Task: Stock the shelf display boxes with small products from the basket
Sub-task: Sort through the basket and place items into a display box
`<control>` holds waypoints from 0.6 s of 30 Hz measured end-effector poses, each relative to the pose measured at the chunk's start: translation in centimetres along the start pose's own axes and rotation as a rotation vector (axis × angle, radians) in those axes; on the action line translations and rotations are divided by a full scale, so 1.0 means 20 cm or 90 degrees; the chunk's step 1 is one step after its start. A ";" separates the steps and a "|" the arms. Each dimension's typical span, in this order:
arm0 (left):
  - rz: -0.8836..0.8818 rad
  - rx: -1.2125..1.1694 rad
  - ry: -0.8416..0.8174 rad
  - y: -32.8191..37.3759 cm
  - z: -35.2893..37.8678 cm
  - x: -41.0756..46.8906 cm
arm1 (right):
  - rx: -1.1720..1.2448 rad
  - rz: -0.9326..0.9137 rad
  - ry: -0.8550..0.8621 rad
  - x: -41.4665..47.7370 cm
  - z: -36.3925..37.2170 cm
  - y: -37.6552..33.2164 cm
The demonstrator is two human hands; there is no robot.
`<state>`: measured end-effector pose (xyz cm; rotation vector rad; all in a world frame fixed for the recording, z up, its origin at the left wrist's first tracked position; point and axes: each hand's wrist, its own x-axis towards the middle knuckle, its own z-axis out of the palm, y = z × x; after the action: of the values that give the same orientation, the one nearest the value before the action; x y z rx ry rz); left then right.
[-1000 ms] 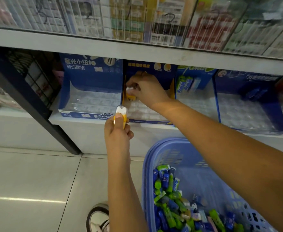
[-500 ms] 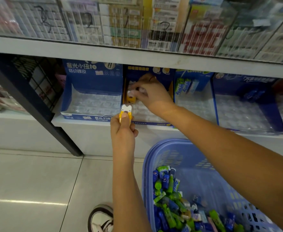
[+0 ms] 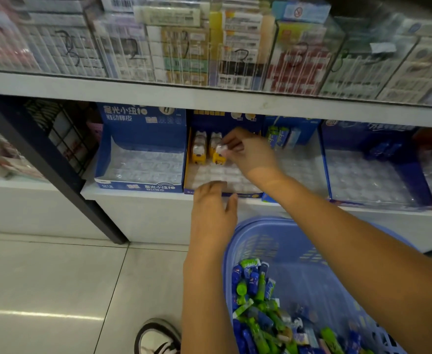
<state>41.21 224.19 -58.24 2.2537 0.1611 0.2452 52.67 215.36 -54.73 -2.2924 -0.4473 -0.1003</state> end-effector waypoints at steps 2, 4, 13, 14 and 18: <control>0.007 0.036 -0.015 0.00 0.01 0.00 | -0.063 -0.044 -0.017 0.01 0.03 0.00; 0.006 0.042 -0.017 -0.01 0.02 0.01 | -0.117 -0.069 -0.039 0.03 0.05 0.00; 0.010 0.026 -0.036 -0.01 0.00 0.01 | -0.227 -0.086 -0.082 0.08 -0.01 -0.04; 0.008 0.003 -0.020 0.01 -0.01 0.00 | -0.234 -0.085 -0.096 0.07 -0.03 -0.04; 0.040 -0.093 0.043 0.10 -0.01 -0.03 | -0.139 -0.090 -0.067 -0.15 -0.15 -0.01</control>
<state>40.66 222.95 -56.76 2.1083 0.1046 0.3550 50.03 212.52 -53.18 -2.4854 -0.6830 -0.1036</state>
